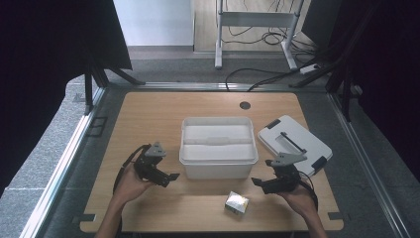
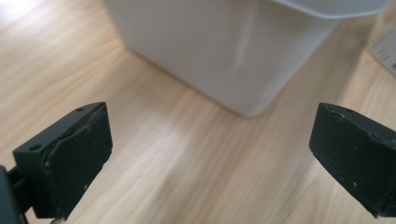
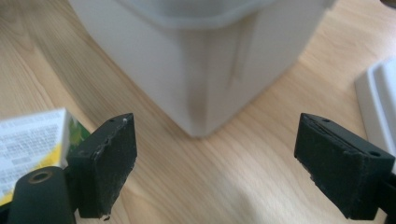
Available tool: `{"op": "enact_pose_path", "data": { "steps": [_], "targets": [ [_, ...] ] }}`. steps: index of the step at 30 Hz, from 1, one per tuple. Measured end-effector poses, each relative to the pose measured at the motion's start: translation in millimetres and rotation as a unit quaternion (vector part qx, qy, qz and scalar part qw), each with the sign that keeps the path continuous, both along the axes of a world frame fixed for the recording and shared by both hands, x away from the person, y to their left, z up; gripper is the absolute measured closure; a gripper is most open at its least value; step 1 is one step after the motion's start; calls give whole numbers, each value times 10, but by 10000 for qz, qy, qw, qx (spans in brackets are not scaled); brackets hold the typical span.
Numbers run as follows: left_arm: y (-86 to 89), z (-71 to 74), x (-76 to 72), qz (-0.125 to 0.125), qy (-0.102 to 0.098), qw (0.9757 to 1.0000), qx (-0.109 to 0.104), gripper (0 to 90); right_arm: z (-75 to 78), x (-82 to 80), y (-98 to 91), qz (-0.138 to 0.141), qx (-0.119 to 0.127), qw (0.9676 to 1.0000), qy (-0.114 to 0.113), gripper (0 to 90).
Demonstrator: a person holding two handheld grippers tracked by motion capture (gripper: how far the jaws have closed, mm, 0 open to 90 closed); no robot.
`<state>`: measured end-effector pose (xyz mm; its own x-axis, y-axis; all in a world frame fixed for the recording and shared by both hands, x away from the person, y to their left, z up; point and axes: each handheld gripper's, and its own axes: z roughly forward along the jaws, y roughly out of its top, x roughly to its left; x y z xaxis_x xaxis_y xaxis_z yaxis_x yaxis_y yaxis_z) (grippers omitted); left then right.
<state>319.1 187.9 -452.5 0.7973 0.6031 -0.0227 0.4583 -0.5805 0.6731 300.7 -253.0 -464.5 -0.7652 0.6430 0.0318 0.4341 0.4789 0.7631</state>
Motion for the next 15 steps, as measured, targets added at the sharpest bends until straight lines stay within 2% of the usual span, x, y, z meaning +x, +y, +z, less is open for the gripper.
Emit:
{"op": "enact_pose_path", "data": {
  "steps": [1, 5, 7, 8, 9, 15],
  "targets": [
    [69, 48, 31, 34, -25, 10000, 26, 0, -22, -13, -25, -18, 11, 10000, 33, 124],
    [144, 125, 80, 10, -49, 9999, 106, 3, -95, -61, -88, -86, -63, 9999, 110, 105],
    [196, 199, 144, -11, -55, 9998, 175, 3, -186, -110, -149, -123, -245, 9994, 200, 57],
    [196, 199, 144, -11, -55, 9998, 175, 3, -186, -110, -149, -123, -245, 9994, 200, 57],
    [223, 254, 194, -6, -78, 9997, 230, 2, -249, -143, -190, -174, -324, 9991, 232, 45],
    [254, 422, 324, 15, -177, 9993, 340, 1, -400, -216, -286, -372, -421, 9981, 232, 58]
  ]
}}
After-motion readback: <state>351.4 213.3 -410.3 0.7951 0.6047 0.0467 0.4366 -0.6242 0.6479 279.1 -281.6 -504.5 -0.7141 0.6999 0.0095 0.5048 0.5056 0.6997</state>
